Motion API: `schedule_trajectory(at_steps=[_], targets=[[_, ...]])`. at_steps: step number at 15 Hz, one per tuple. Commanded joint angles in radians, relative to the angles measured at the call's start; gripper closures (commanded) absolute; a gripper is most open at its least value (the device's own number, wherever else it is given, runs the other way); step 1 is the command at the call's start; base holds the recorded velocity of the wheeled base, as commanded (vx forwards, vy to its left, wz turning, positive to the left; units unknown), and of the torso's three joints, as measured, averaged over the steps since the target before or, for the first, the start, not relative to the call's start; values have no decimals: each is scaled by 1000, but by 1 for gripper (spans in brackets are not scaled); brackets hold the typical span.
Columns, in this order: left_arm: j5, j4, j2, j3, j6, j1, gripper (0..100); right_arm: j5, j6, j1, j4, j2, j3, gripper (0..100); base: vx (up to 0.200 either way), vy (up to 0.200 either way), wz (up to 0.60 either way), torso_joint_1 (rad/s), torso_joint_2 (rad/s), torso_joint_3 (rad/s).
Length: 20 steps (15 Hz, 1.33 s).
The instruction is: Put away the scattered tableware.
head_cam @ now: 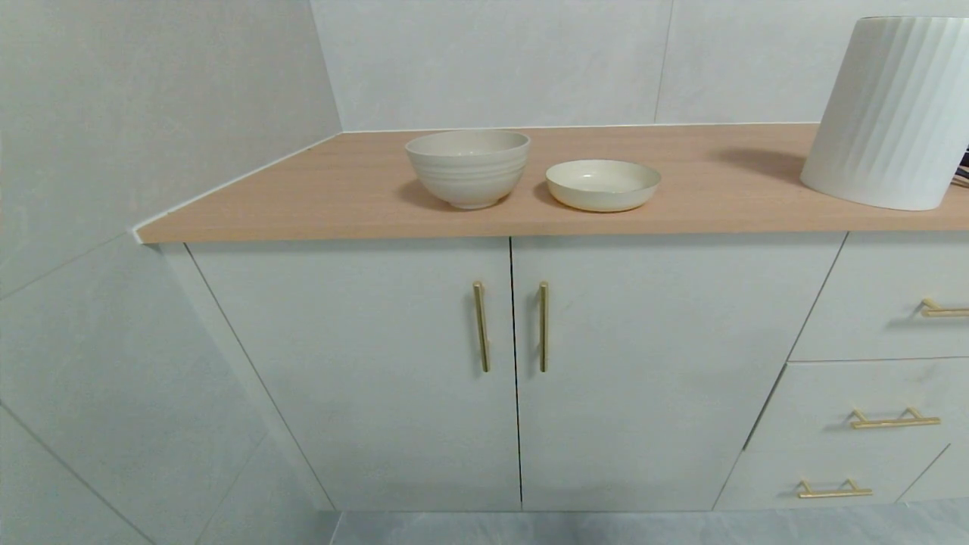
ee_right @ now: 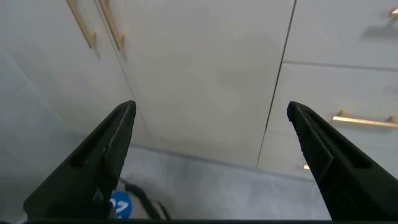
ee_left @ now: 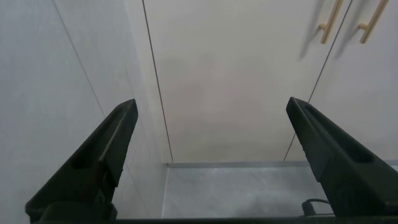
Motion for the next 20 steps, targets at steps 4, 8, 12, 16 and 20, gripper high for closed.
schedule_trajectory(at_steps=[4,8,12,16,20], targets=[[0,0,2,0,0,0,0,47,-16,198,-27,494,-163,0,0,0,0,0,0,0],[0,0,2,0,0,0,0,49,-15,224,-264,782,-206,0,0,0,0,0,0,0],[0,0,2,0,0,0,0,46,2,342,-578,1094,-272,0,0,0,0,0,0,0],[0,0,2,0,0,0,0,-17,24,478,-595,1282,-490,0,0,0,0,0,0,0],[0,0,2,0,0,0,0,-23,42,549,-523,1350,-631,0,0,0,0,0,0,0]])
